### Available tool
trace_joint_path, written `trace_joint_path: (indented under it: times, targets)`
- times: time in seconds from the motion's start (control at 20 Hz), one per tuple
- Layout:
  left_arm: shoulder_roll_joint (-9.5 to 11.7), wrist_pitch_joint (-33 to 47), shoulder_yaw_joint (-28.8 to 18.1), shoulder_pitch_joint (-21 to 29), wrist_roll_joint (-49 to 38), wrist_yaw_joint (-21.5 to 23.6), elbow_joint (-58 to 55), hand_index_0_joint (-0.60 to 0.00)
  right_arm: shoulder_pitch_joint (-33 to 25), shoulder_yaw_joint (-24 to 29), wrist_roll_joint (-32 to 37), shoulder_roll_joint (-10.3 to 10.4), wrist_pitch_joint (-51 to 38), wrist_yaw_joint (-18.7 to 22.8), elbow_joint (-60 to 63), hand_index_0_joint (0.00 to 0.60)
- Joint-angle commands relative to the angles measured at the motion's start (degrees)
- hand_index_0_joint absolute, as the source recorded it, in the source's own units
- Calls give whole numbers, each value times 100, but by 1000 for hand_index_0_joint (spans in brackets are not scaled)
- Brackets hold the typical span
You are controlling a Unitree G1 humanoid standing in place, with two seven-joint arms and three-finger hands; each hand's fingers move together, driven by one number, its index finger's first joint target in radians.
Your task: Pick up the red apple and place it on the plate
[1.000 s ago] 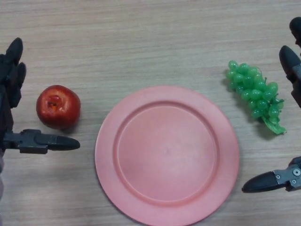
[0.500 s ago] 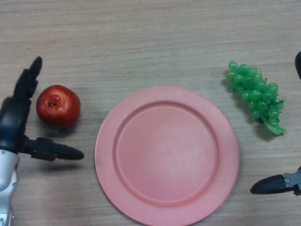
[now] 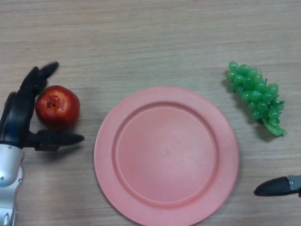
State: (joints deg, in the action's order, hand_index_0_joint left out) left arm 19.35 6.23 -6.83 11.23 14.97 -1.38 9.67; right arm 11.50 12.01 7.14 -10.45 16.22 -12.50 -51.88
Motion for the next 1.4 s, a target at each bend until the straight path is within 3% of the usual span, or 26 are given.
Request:
trace_joint_path:
  times: [0.05, 0.25, 0.35, 0.5, 0.7, 0.8, 0.9, 1.0, 1.05, 1.2, 1.25, 1.3, 1.4]
  targets:
    - [324, 208, -474, 51, -214, 12, -432, -600, 8, 205, 216, -43, -737, 197, -416, 0]
    - [372, 85, -590, -95, -255, -74, -1092, -600, 22, 214, 208, -43, -695, 193, -515, 0]
    - [283, -102, -586, -227, -309, -252, -1834, -600, 58, 196, 189, -43, -711, 189, -552, 0]
    - [-40, -601, -257, -358, -221, -351, -3006, -600, 107, 252, 229, -43, -730, 153, -585, 0]
    - [-600, -1486, 798, -676, 126, -696, -4049, -600, -66, 409, 225, -43, -449, 49, -751, 0]
    - [-704, -926, 1299, -885, 506, -668, -3805, -600, -113, 345, 160, -43, -412, 68, -795, 0]
    - [-753, -493, 1501, -984, 802, -643, -3354, -600, -103, 337, 186, -43, -429, 77, -808, 0]
    - [-710, 289, 1518, -984, 1242, -645, -2771, -600, -58, 335, 170, -43, -463, 54, -799, 0]
    - [-778, 420, 1450, -981, 836, -649, -2695, -600, -60, 327, 134, -43, -473, 49, -773, 0]
    - [-808, 397, 1453, -972, 541, -731, -2610, -250, -52, 314, 117, -43, -488, 68, -768, 0]
    - [-828, 190, 1448, -951, 229, -880, -2598, -100, -53, 307, 112, -43, -473, 81, -778, 0]
    - [-844, -224, 1376, -861, -204, -998, -2688, -2, -32, 295, 129, -43, -472, 99, -781, 0]
    - [-796, -496, 1241, -784, -282, -1058, -2942, 0, -34, 286, 103, -43, -473, 108, -779, 0]
